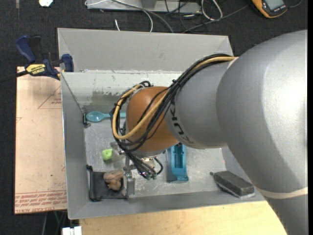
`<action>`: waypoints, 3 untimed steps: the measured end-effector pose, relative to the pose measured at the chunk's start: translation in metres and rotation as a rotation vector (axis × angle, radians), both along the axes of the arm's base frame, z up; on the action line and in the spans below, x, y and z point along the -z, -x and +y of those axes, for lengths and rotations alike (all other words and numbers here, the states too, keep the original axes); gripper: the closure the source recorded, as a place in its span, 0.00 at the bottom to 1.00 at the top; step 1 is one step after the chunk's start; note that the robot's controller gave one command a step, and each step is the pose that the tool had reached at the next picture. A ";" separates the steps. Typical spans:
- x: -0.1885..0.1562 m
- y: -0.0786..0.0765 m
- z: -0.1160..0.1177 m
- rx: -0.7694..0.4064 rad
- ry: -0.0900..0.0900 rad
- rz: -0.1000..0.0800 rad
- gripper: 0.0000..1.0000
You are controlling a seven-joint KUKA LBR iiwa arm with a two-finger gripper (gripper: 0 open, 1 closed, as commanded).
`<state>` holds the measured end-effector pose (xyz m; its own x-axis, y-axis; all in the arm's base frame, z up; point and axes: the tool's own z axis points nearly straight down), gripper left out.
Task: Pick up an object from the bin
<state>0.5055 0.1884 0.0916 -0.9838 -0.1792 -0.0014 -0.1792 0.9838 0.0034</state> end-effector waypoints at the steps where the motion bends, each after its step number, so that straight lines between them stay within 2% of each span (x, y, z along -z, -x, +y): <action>1: 0.003 0.005 0.003 0.203 -0.002 -0.001 0.00; 2: 0.011 0.010 0.008 0.039 -0.002 -0.002 0.00; 3: 0.020 0.013 0.006 0.237 -0.004 -0.004 1.00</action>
Offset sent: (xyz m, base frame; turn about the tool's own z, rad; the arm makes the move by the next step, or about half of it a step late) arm -0.0177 0.0142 -0.0210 0.2248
